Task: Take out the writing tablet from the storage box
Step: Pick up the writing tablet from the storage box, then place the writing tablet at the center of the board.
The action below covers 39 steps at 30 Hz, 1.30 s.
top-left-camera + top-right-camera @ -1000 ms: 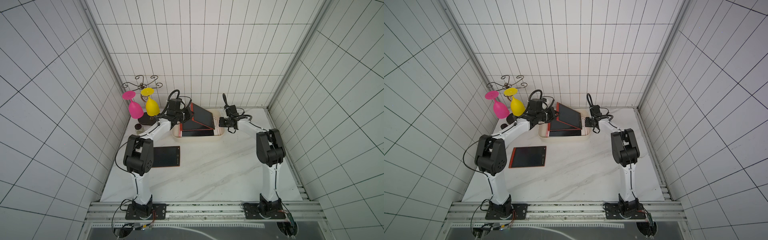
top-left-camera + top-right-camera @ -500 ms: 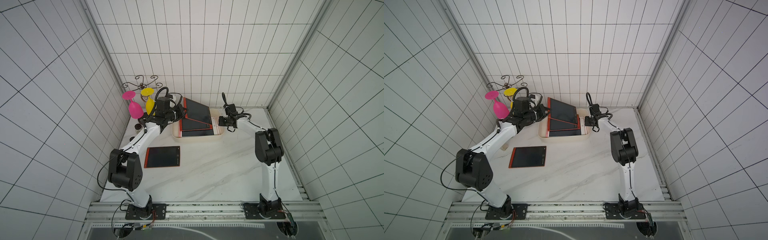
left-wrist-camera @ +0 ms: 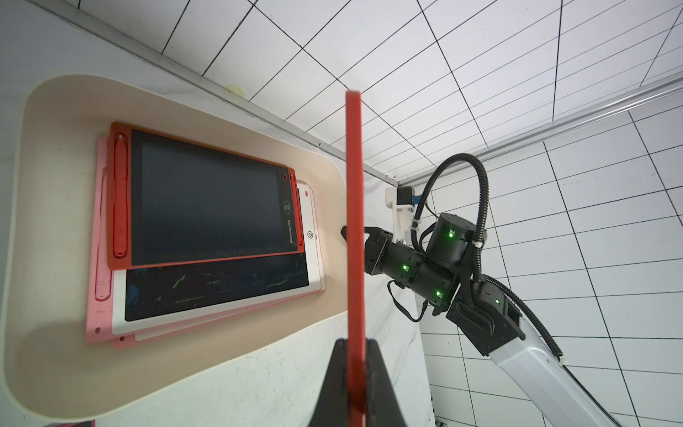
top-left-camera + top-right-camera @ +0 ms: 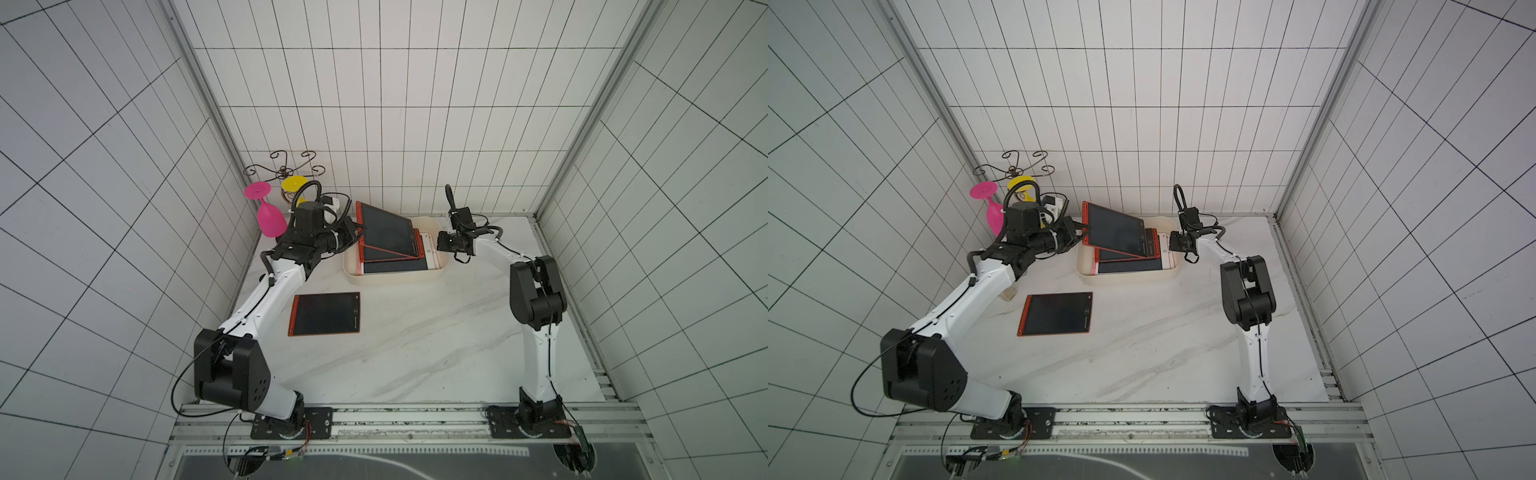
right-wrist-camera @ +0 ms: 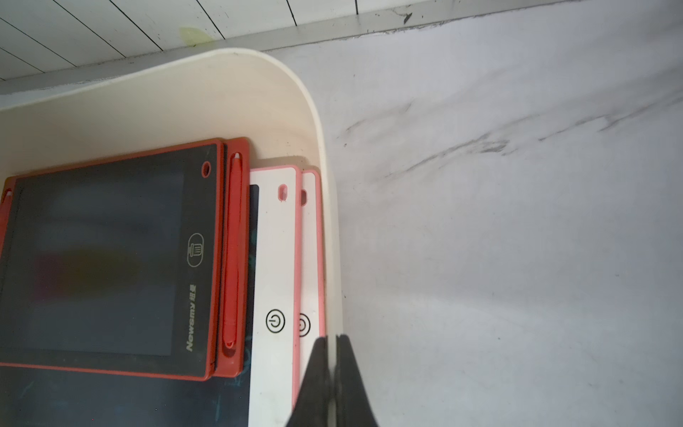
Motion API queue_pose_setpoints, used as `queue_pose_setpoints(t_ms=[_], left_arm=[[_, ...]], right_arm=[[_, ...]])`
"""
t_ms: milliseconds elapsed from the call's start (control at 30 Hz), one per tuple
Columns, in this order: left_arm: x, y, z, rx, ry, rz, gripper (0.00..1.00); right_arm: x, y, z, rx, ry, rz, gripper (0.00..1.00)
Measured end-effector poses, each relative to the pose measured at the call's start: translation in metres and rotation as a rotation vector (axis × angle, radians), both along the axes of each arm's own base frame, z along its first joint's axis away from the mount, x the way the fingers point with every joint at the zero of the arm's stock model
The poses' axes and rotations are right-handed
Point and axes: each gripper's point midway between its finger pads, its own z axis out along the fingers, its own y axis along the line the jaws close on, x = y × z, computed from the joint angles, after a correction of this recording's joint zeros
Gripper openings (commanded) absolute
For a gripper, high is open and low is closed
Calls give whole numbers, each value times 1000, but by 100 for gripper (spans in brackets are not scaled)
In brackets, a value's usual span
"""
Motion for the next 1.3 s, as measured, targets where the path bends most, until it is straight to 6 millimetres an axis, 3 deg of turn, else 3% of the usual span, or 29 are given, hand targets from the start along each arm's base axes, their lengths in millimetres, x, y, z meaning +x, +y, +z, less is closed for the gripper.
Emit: queue_pose_setpoints(t_ms=[600,1067,1100,1233,1300], left_arm=[[-77,12,-18,14,65,-33,0],[-90,12,-44,18,128,-41,0],[-91,12,-46,16,135,-41,0],[-101,3,-58,11,172,-63,0],[-107,-2,-64,8,190,-75,0]], right_arm=[[0,-4,0,49,21,-66,0],[-1,-6,0,71,32,-105,0],[-1,-6,0,71,32,-104,3],[-1,-4,0,80,34,-103,31],[-1,-6,3,82,32,-108,38]])
